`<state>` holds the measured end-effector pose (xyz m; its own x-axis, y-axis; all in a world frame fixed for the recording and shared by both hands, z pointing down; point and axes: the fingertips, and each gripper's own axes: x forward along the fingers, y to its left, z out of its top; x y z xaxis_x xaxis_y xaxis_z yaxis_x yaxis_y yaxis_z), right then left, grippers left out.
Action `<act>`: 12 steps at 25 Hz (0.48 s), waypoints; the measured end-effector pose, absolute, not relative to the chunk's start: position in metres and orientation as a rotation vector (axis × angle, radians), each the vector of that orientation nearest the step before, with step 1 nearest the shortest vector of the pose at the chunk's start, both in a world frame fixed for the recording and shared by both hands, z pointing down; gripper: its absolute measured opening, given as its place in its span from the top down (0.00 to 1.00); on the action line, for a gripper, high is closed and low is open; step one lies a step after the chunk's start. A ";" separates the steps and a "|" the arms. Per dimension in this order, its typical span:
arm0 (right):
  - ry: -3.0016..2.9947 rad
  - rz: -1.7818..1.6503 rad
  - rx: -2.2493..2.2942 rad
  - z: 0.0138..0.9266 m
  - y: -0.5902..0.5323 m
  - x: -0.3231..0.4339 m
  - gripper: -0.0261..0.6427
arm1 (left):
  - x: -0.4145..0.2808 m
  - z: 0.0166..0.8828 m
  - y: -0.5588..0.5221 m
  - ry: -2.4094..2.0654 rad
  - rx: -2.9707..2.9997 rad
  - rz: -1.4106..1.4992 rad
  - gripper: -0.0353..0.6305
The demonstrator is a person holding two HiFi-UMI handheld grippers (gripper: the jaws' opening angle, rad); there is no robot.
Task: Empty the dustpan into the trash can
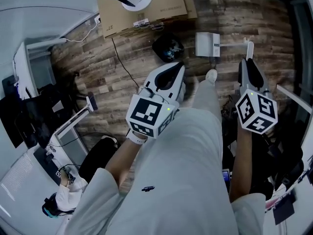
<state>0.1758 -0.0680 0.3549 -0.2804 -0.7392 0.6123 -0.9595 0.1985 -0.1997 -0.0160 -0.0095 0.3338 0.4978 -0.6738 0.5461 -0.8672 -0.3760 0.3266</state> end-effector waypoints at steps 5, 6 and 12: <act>-2.191 0.703 1.521 0.321 -0.053 0.158 0.88 | -0.035 0.313 -0.006 -1.293 2.175 0.394 0.94; -2.216 0.682 1.500 0.316 -0.049 0.154 0.89 | -0.039 0.309 -0.005 -1.299 2.179 0.388 0.94; -2.347 0.576 1.336 0.289 -0.028 0.125 0.94 | -0.054 0.283 -0.001 -1.339 2.217 0.360 0.94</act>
